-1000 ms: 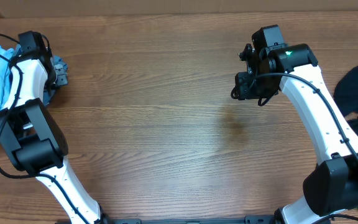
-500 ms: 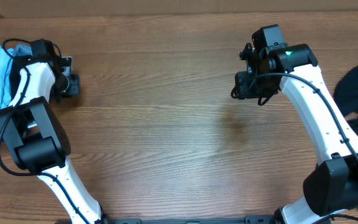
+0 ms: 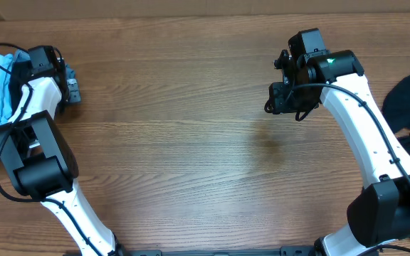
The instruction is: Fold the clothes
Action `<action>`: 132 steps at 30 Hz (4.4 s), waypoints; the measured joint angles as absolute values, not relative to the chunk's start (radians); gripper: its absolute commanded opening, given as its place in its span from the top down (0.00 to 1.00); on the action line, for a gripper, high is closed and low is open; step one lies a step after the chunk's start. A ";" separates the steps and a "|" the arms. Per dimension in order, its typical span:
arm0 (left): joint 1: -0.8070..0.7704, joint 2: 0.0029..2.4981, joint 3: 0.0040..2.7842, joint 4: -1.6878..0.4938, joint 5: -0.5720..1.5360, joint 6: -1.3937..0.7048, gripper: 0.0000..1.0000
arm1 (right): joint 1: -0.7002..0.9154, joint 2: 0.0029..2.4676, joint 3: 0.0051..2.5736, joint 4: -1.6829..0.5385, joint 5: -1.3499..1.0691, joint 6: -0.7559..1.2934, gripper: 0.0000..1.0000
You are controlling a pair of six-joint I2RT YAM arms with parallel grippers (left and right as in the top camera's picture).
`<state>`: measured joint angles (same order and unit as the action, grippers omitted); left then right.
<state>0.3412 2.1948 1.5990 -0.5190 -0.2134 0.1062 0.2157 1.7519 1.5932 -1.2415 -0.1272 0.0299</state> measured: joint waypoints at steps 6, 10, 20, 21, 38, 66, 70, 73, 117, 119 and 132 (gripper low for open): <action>0.350 2.195 1.674 -0.454 -0.232 0.104 0.96 | 0.216 1.752 1.593 -1.242 -0.127 0.031 0.53; 0.338 2.195 1.695 -0.538 -0.209 0.103 0.90 | 0.216 1.752 1.593 -1.232 -0.127 0.031 0.44; 0.106 2.134 1.995 -1.085 -0.012 0.023 0.00 | 0.094 1.752 1.593 -1.100 -0.206 0.073 0.00; 0.073 2.111 2.008 -1.134 0.008 0.001 0.00 | 0.067 1.752 1.593 -1.100 -0.206 0.075 0.00; -0.080 1.573 2.027 -1.480 0.001 -0.155 0.00 | -0.305 1.268 1.606 -1.303 -0.206 0.008 0.00; -0.144 0.855 0.920 -1.087 -0.216 -0.190 0.00 | -0.287 0.737 1.188 -1.407 -0.265 -0.042 0.00; -0.144 0.933 0.920 -1.087 -0.221 -0.193 0.00 | -0.287 0.737 1.188 -1.407 -0.265 -0.042 0.00; -0.144 0.996 0.920 -1.087 -0.221 -0.193 0.00 | -0.259 0.737 1.188 -1.407 -0.264 -0.041 0.00; -0.144 1.347 0.916 -1.084 -0.222 -0.193 0.00 | 0.144 0.014 0.018 -0.082 -0.097 -0.240 0.00; -0.144 1.347 0.916 -1.084 -0.222 -0.193 0.00 | 0.144 0.014 0.018 -0.082 -0.097 -0.239 0.00; -0.144 1.347 0.916 -1.084 -0.222 -0.193 0.00 | 0.144 0.014 0.018 -0.082 -0.097 -0.236 0.00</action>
